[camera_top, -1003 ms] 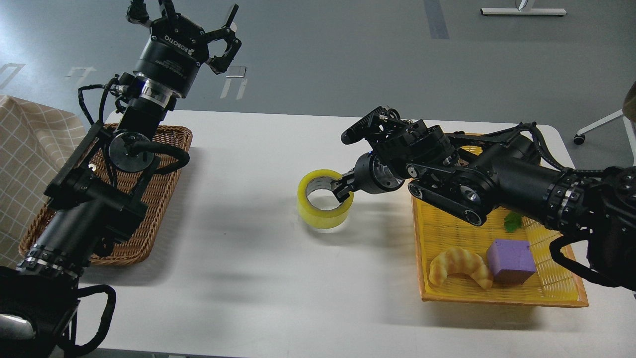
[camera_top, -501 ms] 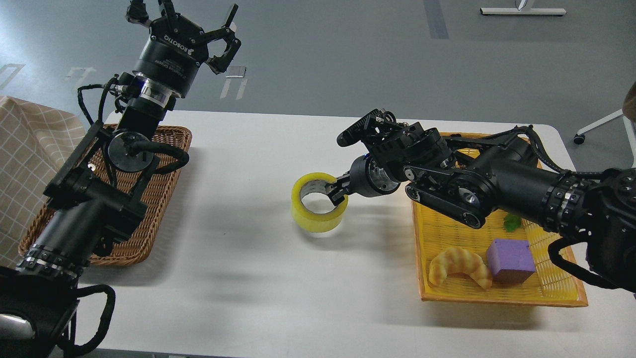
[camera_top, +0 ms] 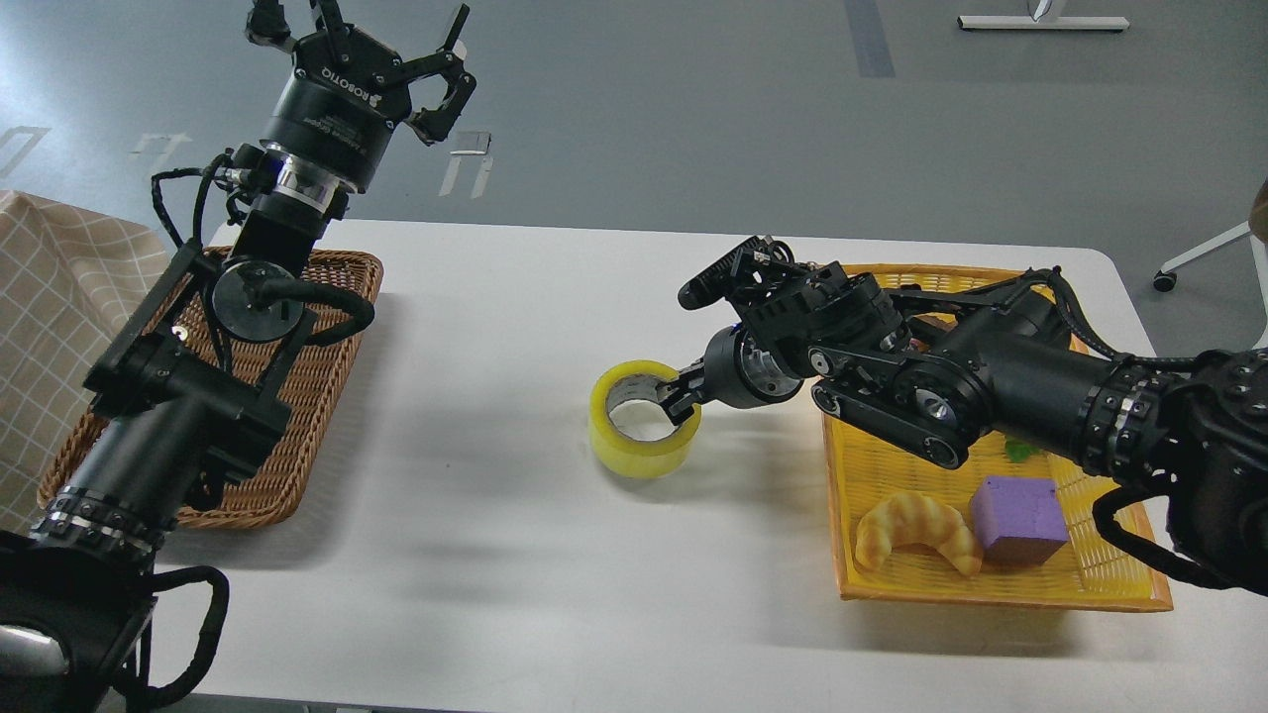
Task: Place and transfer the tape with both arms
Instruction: 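Set the tape roll down on the table and release it, then withdraw the right arm up and away from the tape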
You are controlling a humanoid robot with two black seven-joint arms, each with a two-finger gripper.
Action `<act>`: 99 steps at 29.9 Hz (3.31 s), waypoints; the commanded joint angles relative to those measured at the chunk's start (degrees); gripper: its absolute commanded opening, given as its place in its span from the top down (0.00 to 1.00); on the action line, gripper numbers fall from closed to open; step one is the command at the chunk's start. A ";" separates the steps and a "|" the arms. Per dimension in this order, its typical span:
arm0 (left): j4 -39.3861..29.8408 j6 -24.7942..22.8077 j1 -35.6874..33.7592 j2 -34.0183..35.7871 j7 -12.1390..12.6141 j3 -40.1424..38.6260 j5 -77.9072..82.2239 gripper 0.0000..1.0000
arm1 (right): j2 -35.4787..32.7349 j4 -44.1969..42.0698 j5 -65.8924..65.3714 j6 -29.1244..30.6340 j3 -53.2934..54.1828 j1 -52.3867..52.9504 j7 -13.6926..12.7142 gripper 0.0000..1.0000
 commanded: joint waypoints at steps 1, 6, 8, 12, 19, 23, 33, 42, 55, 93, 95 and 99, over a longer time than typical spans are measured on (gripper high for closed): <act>0.01 0.00 0.01 0.00 0.09 0.00 0.00 0.02 | 0.00 -0.08 0.00 0.00 0.00 -0.23 0.01 1.00; 0.01 0.00 0.01 0.00 0.01 0.00 0.00 0.02 | 0.00 -0.61 0.00 0.00 0.00 -0.58 0.01 1.00; 0.01 0.00 0.01 -0.09 0.09 0.00 0.00 0.02 | 0.00 -0.61 0.00 0.00 0.09 -0.67 0.01 1.00; 0.01 0.00 0.01 -0.09 0.09 0.00 0.00 0.02 | 0.00 -0.61 0.00 0.00 0.18 -1.20 0.01 1.00; 0.01 0.00 0.01 0.00 0.09 0.00 0.00 0.02 | 0.00 -0.70 0.00 0.00 0.53 -1.55 0.01 0.69; 0.01 0.00 0.01 0.00 0.01 0.00 0.00 0.02 | 0.00 -0.61 0.17 0.00 0.53 -1.55 0.01 0.46; 0.01 0.00 0.19 -0.18 0.01 0.00 0.00 0.02 | 0.00 0.00 0.88 0.00 4.22 -0.59 0.09 0.00; 0.01 0.00 0.10 -0.09 0.09 0.18 0.00 0.02 | 0.00 6.13 2.19 0.00 6.15 5.21 0.09 0.00; 0.01 0.00 0.27 0.70 0.18 0.44 0.00 0.02 | -22.93 25.49 4.04 0.00 19.06 6.80 0.09 0.00; 0.09 0.00 0.62 5.27 0.27 1.15 0.36 0.02 | -17.24 24.00 43.33 0.00 89.12 -32.30 0.53 0.00; 0.09 0.00 0.62 5.53 0.27 1.23 0.36 0.02 | -15.04 23.91 44.12 0.00 91.31 -33.54 0.53 0.00; 0.09 0.00 0.71 5.45 0.53 1.32 0.36 0.02 | -12.75 23.73 46.40 0.00 93.34 -34.50 0.53 0.00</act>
